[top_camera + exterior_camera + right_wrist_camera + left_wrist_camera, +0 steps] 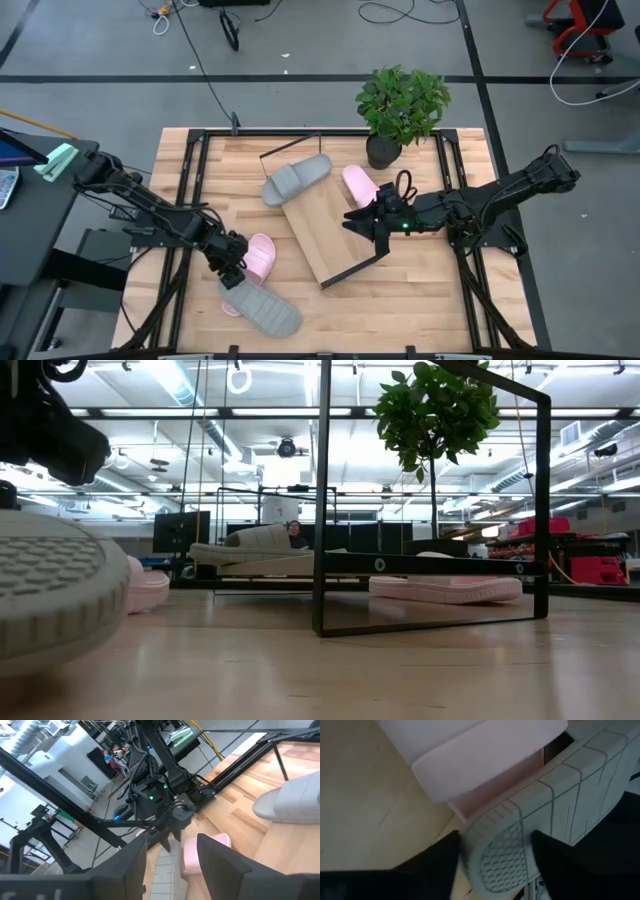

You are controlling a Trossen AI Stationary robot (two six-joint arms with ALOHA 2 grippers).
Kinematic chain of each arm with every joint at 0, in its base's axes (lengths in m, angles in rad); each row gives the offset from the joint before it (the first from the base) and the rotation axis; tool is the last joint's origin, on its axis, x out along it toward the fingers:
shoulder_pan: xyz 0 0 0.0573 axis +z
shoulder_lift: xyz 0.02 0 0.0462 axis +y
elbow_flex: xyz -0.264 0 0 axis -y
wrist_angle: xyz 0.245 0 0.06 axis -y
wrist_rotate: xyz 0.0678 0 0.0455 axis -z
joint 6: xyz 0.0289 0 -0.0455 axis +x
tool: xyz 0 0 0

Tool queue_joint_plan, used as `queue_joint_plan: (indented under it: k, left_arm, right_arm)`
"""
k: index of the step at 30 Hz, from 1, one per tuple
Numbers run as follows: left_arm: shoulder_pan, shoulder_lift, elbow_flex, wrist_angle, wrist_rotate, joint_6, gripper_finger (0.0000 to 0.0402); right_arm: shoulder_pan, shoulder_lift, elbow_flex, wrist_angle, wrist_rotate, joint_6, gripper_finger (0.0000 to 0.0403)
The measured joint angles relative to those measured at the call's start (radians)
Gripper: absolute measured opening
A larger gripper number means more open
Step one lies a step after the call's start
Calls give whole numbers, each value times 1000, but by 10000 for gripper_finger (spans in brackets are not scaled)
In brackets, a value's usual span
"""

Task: Pick and place slides into the shelf
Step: Put the gray slides on the shelf

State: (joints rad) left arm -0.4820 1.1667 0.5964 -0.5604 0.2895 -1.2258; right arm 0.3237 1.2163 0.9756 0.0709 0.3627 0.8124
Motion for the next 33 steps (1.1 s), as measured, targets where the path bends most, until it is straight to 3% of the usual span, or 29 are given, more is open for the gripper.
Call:
queue_joint_plan:
  k: [6, 8, 14, 22, 27, 33]
  left_arm:
    - [0, -2, 0, 0, 31, -2, 77]
    - [0, -3, 0, -1, 45, -15, 43]
    - [0, -71, 0, -12, 85, -56, 43]
    - [0, -327, 26, -53, 99, -306, 42]
    - [0, -480, 139, -162, -38, -449, 39]
    - [5, -541, 305, -348, -326, -547, 36]
  right_arm:
    - [0, 0, 0, -5, 3, -1, 171]
    - [0, 0, 0, -5, 3, -1, 169]
    - [0, 0, 0, -5, 3, -9, 164]
    - [0, 0, 0, -4, -4, -29, 164]
    - [1, 0, 0, 0, -33, -56, 164]
    - [7, 0, 0, 170, -66, -216, 162]
